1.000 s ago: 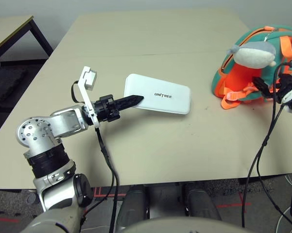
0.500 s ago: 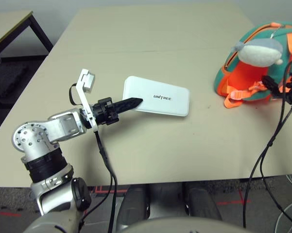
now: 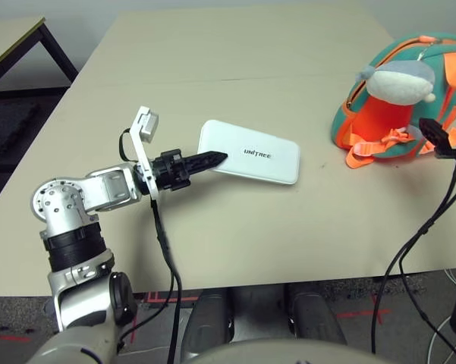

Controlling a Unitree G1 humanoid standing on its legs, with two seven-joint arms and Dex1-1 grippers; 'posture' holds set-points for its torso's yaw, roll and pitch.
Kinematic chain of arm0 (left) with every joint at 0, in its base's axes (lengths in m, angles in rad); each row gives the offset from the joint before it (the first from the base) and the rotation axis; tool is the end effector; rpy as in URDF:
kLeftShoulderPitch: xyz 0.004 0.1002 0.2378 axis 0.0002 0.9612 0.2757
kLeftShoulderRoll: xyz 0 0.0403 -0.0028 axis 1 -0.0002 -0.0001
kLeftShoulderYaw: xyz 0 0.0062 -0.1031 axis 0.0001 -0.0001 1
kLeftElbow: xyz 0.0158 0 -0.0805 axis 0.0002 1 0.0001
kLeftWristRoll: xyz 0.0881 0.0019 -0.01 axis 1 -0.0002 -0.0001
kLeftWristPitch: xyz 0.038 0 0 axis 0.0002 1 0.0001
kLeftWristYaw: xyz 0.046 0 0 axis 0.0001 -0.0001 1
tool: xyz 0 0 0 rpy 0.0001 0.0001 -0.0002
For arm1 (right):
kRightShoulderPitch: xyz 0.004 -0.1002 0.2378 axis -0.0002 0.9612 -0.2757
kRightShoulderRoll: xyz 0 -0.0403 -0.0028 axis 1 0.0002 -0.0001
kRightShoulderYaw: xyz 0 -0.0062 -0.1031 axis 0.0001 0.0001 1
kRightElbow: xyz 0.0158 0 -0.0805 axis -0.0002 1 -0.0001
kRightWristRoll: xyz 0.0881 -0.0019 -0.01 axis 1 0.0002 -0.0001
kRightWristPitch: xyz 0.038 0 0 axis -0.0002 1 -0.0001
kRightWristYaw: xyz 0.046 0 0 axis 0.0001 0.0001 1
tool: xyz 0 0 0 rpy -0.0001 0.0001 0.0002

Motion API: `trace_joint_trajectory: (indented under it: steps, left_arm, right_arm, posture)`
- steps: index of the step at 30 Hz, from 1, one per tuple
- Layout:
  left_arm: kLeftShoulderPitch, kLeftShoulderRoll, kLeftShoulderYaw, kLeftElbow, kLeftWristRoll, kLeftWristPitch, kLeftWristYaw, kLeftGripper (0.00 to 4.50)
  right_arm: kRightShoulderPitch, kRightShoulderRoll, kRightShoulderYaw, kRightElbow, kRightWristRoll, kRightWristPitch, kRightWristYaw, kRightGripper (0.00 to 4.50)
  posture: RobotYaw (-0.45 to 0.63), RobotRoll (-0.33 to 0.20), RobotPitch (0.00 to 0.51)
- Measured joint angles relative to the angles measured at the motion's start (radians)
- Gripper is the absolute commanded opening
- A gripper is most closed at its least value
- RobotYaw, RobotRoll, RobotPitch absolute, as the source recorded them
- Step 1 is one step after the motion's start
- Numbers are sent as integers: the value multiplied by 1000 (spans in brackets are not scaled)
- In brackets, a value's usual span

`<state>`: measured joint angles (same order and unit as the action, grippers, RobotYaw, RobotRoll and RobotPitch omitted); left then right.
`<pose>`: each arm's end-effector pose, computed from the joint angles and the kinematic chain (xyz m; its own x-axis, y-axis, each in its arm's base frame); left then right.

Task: Put the pencil case into the backpack and zip it.

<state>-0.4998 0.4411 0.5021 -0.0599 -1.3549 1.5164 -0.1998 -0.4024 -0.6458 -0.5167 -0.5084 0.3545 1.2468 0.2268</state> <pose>0.2302 0.2325 0.1663 0.5348 -0.8374 -0.1133 0.5154 0.4295 -0.7416 0.1940 -0.2777 0.2194 0.9813 -0.1106 -0.1574 0.0878 0.9855 -0.1452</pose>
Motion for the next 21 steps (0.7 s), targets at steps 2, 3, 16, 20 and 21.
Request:
trace_joint_trajectory:
  steps: [2,3,16,20,21]
  left_arm:
    - [32,2,1,-14,-25,-9,16,1359]
    - [45,3,1,-22,-36,-12,26,1359]
    - [175,82,-47,-87,-267,-163,179,1359]
    - [185,110,-84,-89,-313,-217,201,1359]
    - [187,119,-93,-89,-322,-228,204,1359]
  right_arm:
    - [9,7,27,86,-18,-88,4,4500]
    - [8,10,35,127,-23,-126,6,4500]
    - [-160,29,111,596,-66,-539,45,4500]
    - [-183,31,115,662,-70,-608,50,4173]
    - [-183,33,115,669,-70,-621,52,3965]
  posture:
    - [18,0,142]
    - [40,0,144]
    - [84,0,142]
    - [77,0,132]
    - [77,0,132]
